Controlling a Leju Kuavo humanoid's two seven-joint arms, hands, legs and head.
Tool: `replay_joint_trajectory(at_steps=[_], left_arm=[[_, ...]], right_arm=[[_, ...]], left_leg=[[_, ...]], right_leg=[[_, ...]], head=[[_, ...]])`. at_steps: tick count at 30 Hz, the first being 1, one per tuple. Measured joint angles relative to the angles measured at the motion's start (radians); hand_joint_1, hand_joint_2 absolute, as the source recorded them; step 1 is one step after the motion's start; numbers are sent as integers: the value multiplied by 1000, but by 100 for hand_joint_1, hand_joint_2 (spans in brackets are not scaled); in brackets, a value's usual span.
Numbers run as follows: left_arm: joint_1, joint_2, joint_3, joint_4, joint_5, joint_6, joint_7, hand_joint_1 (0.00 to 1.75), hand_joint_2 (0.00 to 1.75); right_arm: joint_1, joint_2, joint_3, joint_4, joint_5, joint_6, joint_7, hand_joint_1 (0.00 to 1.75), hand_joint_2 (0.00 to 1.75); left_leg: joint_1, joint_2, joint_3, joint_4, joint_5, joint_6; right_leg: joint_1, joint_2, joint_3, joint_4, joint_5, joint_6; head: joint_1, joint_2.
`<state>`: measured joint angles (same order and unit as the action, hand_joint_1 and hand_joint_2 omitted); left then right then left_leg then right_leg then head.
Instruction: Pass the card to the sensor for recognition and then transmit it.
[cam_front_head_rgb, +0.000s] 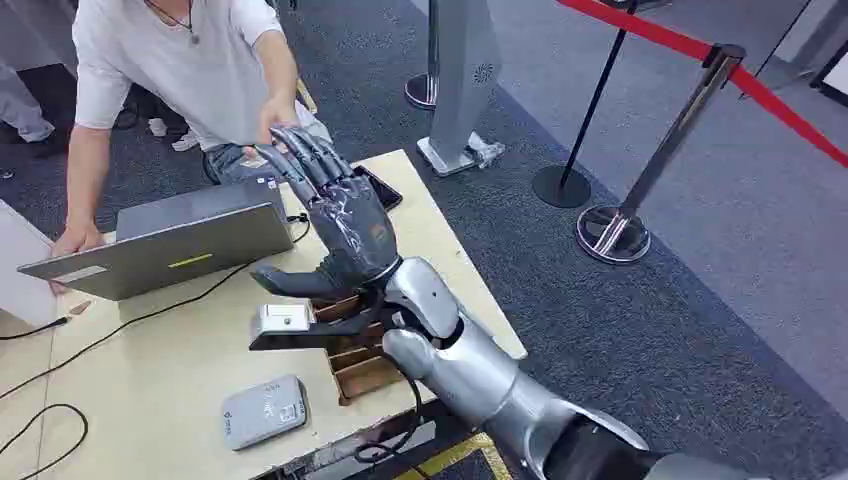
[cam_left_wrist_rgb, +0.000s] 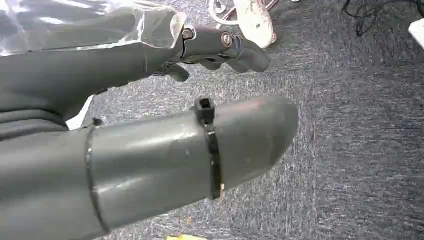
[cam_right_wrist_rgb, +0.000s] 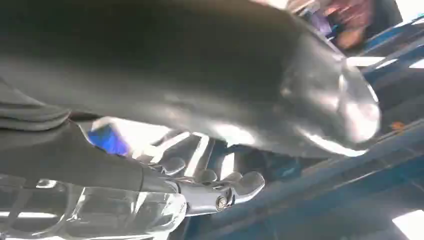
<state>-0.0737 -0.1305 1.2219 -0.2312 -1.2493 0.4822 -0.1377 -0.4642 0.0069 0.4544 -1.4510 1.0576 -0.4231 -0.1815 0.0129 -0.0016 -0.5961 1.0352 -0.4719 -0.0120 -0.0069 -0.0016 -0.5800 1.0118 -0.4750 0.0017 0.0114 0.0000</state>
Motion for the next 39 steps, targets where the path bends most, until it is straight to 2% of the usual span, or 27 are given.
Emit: replay_joint_trajectory(at_steps=[4, 9, 10, 24, 39], left_arm=[[0, 0, 0, 0, 3, 0, 2, 0, 0], [-1, 1, 0, 0, 3, 0, 5, 0, 0], [-1, 1, 0, 0, 3, 0, 5, 0, 0], [-1, 9, 0, 0, 9, -1, 10, 0, 0], [0, 10, 0, 0, 20, 0, 12, 0, 0]], right_arm=[[-71, 5, 10, 165, 117, -87, 50, 0, 0], [-117, 21, 13, 312, 166, -128, 74, 0, 0], [-122, 23, 13, 331, 166, -129, 75, 0, 175], [-172, 55, 15, 490, 198, -147, 89, 0, 175], [-193, 87, 31, 540, 218, -142, 102, 0, 175]], left_leg=[[0, 0, 0, 0, 0, 0], [0, -1, 0, 0, 0, 0], [0, -1, 0, 0, 0, 0], [0, 0, 0, 0, 0, 0], [0, 0, 0, 0, 0, 0]], right_leg=[[0, 0, 0, 0, 0, 0], [0, 0, 0, 0, 0, 0], [0, 0, 0, 0, 0, 0], [0, 0, 0, 0, 0, 0], [0, 0, 0, 0, 0, 0]], head=[[0, 0], [0, 0], [0, 0], [0, 0], [0, 0]])
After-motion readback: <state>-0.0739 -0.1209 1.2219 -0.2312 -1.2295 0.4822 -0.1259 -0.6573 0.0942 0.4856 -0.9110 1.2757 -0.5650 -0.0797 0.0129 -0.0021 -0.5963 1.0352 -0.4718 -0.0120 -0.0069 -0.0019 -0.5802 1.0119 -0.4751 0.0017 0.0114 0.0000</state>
